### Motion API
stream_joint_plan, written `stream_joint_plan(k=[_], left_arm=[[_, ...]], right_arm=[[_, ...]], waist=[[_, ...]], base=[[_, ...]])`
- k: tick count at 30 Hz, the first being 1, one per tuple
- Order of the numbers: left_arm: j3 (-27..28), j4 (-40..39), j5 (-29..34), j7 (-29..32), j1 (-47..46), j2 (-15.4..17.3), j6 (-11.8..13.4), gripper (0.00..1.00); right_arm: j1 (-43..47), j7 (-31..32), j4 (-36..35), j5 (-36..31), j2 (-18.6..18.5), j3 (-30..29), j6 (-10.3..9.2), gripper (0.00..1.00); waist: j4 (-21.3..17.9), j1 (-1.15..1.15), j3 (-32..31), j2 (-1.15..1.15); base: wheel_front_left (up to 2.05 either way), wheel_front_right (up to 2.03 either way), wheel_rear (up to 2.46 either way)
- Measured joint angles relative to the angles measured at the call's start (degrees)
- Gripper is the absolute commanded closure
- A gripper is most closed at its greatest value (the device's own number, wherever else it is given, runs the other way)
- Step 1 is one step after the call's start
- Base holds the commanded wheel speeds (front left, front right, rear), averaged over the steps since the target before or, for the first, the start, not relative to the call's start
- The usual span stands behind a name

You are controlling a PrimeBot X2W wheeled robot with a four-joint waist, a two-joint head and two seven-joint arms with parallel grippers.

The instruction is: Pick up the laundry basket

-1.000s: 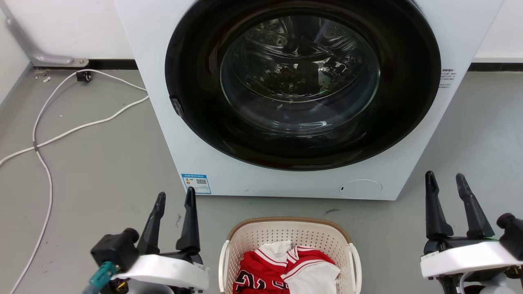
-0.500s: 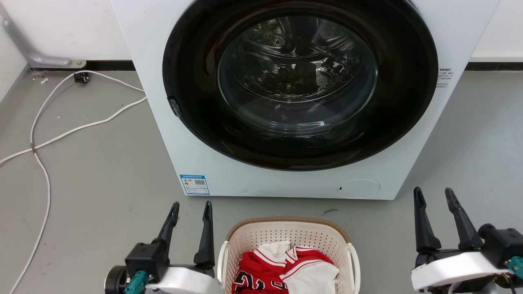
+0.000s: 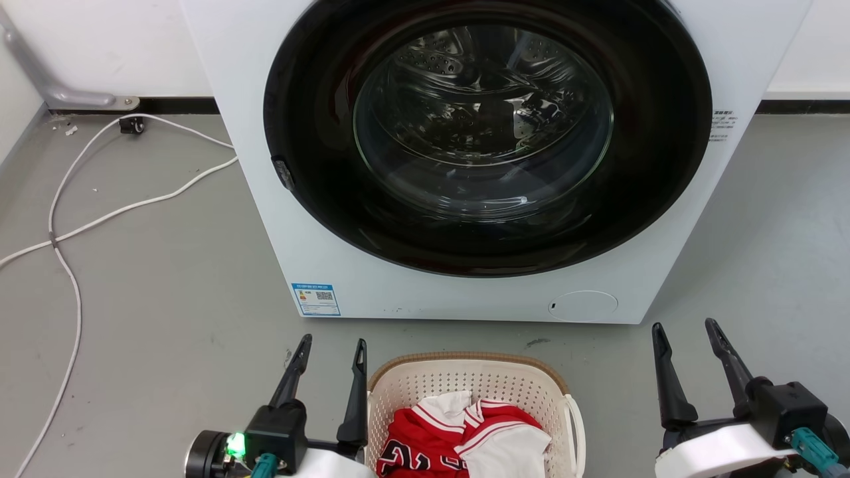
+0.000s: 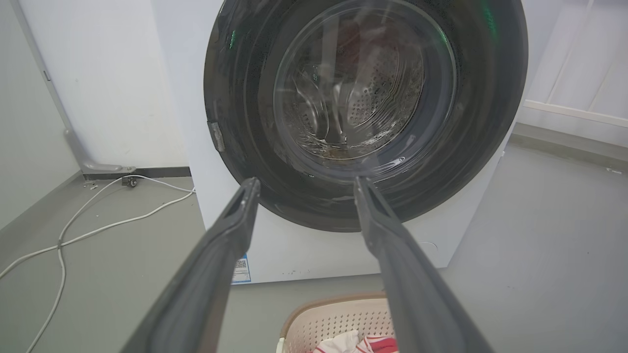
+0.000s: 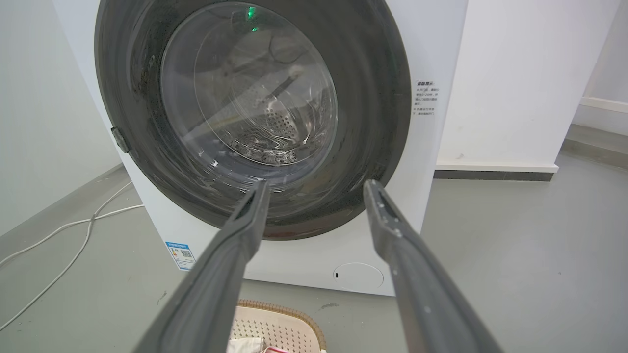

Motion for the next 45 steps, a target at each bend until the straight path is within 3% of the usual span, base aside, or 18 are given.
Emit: stream_joint_plan(k=[8,23,45], left_arm=[[-0.1,1.6,1.2,-0.8,0.3,-0.4,-0.1,0.0],[4.5,3.7,2.2,-2.0,1.8,-2.2,-4.6,0.0],[3.9,4.5,0.6,-2.0,1.8,-2.2,-4.2,0.0]], right_arm=[[0.2,-0.9,2.1,1.9,0.0,-0.4,0.0,0.0],[0.3,-2.1,4.4,1.4,0.0,-0.2,0.0,0.0],[0.1,-2.1,4.1,1.7,0.0,0.2,0.0,0.0]], waist=[[-0.1,0.0,0.1,0.0],[-0.2,0.0,0.2,0.0],[-0.1,0.0,1.5,0.0]], base=[[0.0,0.0,0.0],[0.0,0.0,0.0],[0.0,0.0,0.0]])
